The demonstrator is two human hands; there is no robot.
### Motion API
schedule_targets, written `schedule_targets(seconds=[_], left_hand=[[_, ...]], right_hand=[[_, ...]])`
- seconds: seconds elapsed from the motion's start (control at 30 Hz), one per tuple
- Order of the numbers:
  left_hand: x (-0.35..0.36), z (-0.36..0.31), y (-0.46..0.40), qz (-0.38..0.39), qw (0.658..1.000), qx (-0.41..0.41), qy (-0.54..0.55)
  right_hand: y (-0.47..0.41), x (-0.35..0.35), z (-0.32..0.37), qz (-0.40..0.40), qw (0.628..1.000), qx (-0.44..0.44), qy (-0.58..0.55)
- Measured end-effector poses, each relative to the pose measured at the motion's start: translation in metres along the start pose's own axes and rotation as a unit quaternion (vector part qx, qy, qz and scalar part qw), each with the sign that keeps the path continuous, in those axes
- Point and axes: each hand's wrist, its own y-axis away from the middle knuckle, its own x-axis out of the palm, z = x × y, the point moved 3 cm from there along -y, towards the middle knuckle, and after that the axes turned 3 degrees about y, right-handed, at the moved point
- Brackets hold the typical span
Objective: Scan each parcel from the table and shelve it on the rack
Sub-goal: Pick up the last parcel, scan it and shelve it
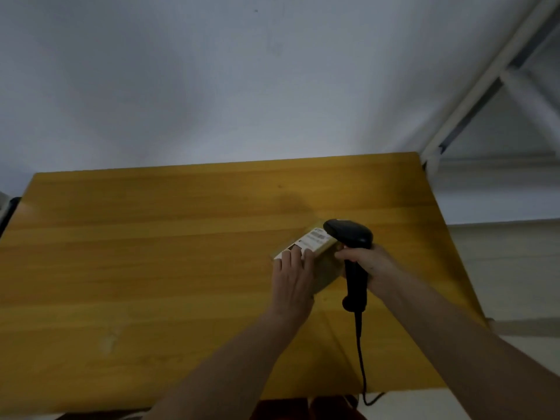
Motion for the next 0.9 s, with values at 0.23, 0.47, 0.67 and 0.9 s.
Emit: schedule_targets(seconds=[0.23,0.47,0.67,0.9], left_hand=[[0.024,-0.036,-0.003,0.099,0.991,0.007,0.092],[0.026,0.006,-0.050,0.055,0.963,-0.135,0.225],[0.043,0.008,-0.044,0.331,0.797,-0.277,0.423],[0.058,-0.003,0.004,0.297,0.637,-0.349,0.620]], right_hand=[[-0.005,-0.040,-0.040,0.008,0.998,0.058,-0.023],[-0.009,-0.055,-0.048,0.032,0.995,0.055,-0.077],[-0.008,-0.048,-0.057,0.047,0.994,0.080,-0.052],[0.002,-0.052,-0.049,0.058,0.997,0.055,-0.006]])
